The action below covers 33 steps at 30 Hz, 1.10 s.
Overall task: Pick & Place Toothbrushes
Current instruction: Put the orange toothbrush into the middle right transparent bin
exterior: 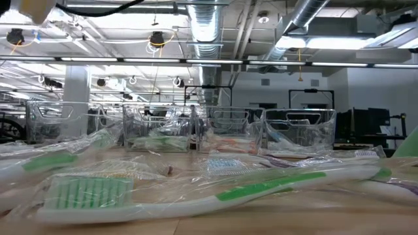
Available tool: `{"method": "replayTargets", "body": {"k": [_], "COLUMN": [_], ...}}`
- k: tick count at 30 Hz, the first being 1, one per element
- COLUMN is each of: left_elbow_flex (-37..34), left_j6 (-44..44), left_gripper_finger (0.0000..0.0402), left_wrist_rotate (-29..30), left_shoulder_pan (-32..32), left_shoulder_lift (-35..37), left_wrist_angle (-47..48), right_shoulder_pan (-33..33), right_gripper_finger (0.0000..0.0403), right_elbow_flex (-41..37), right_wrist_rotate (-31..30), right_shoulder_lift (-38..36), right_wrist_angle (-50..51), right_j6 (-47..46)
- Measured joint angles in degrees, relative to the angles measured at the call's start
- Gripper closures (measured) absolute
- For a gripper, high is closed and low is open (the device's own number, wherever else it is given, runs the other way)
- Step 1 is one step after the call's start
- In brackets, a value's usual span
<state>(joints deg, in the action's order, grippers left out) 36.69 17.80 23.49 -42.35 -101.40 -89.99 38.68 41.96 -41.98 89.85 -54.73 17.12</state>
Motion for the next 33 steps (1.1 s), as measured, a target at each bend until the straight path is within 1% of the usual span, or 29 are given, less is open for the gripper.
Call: {"method": "replayTargets", "body": {"k": [2,6,11,16,18,21,23,28,33], "left_elbow_flex": [0.82,1.07,1.18,2.83,3.53,4.40,4.75,4.83,4.83], "left_j6": [0.00,0.00,-0.02,-0.06,-0.16,-0.20,-0.20,-1.43,-3.14], "left_gripper_finger": [0.0391,0.0391,0.0391,0.0391,0.0391,0.0392,0.0391,0.0391,0.0391], "left_wrist_rotate": [0.00,0.00,0.07,0.23,0.02,-2.79,-3.86,-4.13,-4.35], "left_shoulder_pan": [0.02,0.67,0.81,1.75,2.30,3.13,3.54,4.82,5.97], "left_shoulder_lift": [-0.44,-0.87,-0.86,-0.86,-0.86,-0.86,-0.85,-0.83,-0.83], "left_wrist_angle": [0.04,0.52,0.97,0.99,1.06,1.06,1.08,1.13,1.91], "right_shoulder_pan": [-0.15,-0.61,-0.96,-0.88,-0.88,-0.88,-0.88,-1.24,-2.78], "right_gripper_finger": [0.0061,0.0061,0.0061,0.0061,0.0061,0.0061,0.0061,0.0061,0.0061], "right_elbow_flex": [2.27,7.49,14.95,22.21,24.84,26.99,27.73,28.94,28.96], "right_wrist_rotate": [0.08,0.15,0.00,0.02,0.02,0.00,0.01,0.00,-0.04], "right_shoulder_lift": [2.83,9.28,16.90,23.40,25.58,27.33,27.92,28.62,28.67], "right_wrist_angle": [0.08,0.09,0.20,0.25,0.25,0.41,0.37,0.85,3.16], "right_j6": [0.21,4.27,7.03,7.62,10.15,16.63,17.35,14.11,8.48]}}
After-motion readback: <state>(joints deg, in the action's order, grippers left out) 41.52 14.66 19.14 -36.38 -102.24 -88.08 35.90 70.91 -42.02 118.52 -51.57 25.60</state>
